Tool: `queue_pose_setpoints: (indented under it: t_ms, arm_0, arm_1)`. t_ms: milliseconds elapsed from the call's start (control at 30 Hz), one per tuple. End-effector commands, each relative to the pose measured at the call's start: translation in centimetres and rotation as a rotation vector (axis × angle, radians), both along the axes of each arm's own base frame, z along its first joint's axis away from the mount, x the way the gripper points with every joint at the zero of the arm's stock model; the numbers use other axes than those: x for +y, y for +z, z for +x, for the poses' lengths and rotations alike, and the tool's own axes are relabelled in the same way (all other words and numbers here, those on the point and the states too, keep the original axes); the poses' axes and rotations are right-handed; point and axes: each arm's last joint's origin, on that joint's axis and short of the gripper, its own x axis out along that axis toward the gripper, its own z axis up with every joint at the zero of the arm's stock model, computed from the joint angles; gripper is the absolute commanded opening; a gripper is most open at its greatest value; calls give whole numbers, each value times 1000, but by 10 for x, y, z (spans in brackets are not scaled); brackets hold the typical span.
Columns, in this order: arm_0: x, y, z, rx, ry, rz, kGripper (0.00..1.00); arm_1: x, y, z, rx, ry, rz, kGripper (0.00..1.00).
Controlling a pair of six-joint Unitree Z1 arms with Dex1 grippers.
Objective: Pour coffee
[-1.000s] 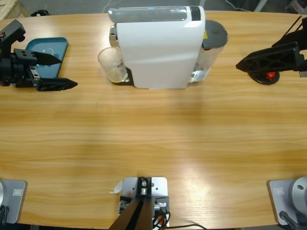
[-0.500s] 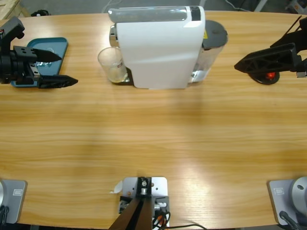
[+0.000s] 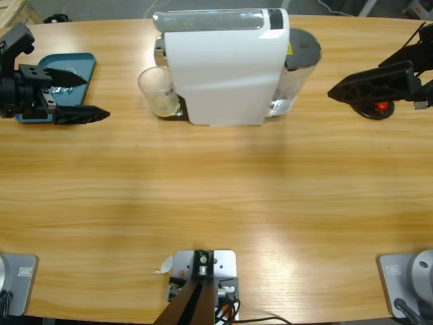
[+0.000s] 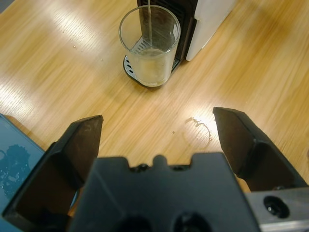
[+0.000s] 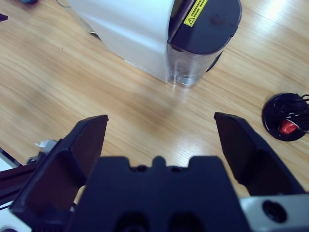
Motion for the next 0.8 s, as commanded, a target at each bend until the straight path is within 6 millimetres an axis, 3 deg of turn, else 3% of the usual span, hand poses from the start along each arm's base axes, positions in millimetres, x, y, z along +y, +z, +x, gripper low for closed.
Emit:
queue_pose_setpoints:
  t_ms: [33, 567, 800]
  arm_0:
    - [1, -12, 7, 34, 20, 7, 991]
    - [2, -16, 5, 40, 14, 11, 991]
    - [-2, -25, 15, 38, 7, 8, 991]
  arm_1:
    - [4, -14, 1, 23, 2, -36, 1000]
    - [1, -15, -1, 20, 1, -32, 1000]
    - [2, -21, -1, 41, 3, -38, 1000]
